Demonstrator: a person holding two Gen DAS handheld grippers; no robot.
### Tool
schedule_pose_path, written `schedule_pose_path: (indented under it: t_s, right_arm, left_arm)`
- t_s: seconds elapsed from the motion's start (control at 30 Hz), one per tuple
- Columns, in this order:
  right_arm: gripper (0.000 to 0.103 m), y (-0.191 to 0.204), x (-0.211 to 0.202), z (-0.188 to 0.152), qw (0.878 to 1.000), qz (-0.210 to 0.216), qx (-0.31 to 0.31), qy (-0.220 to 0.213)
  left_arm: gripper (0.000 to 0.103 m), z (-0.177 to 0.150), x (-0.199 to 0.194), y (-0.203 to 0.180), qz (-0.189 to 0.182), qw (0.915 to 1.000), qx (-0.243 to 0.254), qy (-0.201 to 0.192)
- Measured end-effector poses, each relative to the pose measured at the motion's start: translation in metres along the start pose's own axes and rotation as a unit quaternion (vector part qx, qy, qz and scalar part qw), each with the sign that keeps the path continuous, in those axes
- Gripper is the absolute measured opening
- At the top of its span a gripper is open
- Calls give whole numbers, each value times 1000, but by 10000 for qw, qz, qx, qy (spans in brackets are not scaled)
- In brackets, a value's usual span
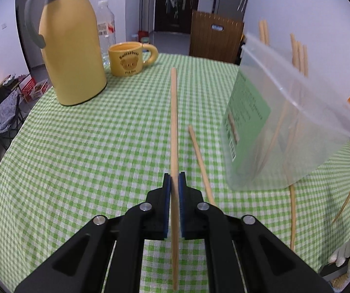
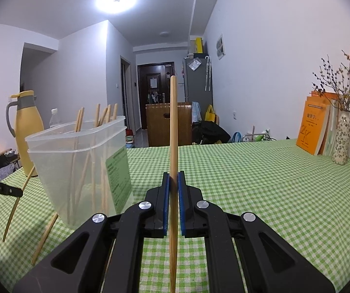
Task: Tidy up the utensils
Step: 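Carry both held chopsticks over the clear plastic box with both grippers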
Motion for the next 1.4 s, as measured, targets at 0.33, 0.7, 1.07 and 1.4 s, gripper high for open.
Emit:
schedule_pose_path:
  t_s: [0.33,0.7,1.07,1.4]
  right_arm:
    - [7,4,0,9,9999,171,-9,16]
    - [7,15,-6,21,9997,171,-166,-3]
    - [7,26,-14,41,9993,244,-206,-187]
    - [7,40,-17,66,9979,414,-221,-441]
  left_arm:
    - [4,9,-40,-1,62,9960,-191,-871]
    - [4,23,-77,6,182,9876,-337,-1523]
    - [4,43,-107,11,60,9779,-484,-2031]
    - [4,65,-138,6,-23,9685,-582,-2423]
Point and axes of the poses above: each gripper's, at about its wrist camera, not at the fingertips, and x roughly the way its jaws point, y to its left, z to its top, the point moved 10 cm from there along x, roughly the way its jaws point, and after that the axes turned 13 degrees about z, right-handed, at the moved point
